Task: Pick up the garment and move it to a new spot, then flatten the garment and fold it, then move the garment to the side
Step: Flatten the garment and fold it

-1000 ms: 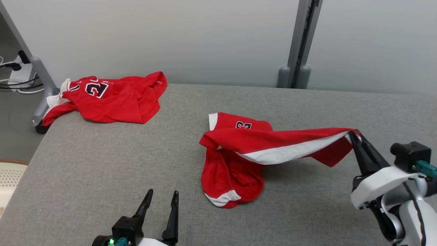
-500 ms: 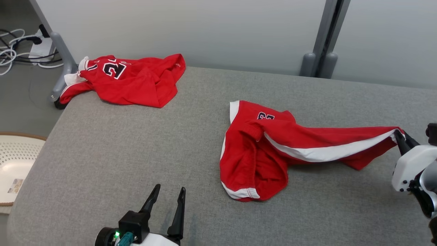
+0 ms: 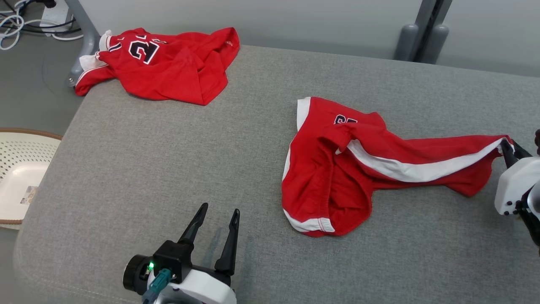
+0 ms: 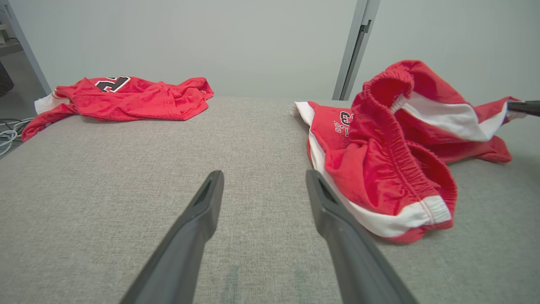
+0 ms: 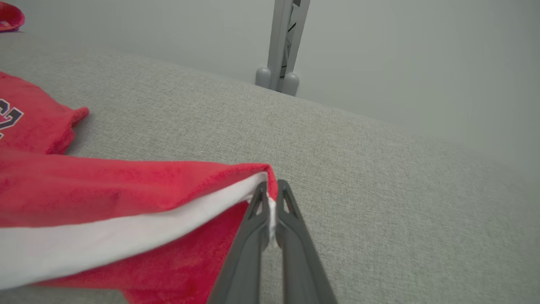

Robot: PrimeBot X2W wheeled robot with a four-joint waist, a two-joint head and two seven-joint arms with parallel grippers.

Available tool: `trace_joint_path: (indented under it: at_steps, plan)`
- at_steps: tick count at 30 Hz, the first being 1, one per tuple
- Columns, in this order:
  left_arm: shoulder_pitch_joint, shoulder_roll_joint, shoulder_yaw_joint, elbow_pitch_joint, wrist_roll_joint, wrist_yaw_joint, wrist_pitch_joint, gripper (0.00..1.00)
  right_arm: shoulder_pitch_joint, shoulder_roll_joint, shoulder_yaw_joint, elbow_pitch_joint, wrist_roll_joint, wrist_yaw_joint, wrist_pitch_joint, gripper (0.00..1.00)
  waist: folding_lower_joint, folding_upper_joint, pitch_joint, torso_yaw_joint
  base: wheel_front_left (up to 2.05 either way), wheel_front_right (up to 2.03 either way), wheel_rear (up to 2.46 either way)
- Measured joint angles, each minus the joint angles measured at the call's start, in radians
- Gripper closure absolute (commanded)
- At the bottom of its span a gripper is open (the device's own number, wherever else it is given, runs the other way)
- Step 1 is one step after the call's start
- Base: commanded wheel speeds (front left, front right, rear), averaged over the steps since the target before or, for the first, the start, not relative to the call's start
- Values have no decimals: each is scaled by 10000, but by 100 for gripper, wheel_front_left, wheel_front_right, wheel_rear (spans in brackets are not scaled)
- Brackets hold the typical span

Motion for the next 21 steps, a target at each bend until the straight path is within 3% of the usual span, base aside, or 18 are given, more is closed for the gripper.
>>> trace_joint_path:
  at_steps: [12,21]
  plan:
    - [28,2,-21,-56,-12,77,0,0,-585,-52,1348,366,153,0,-1371,0,0,0,-421,-848,0,0,0]
    - [290,-2,-236,-52,-228,105,0,0,456,178,1137,-1231,941,-2,-1804,0,0,0,-1288,-1679,0,0,0]
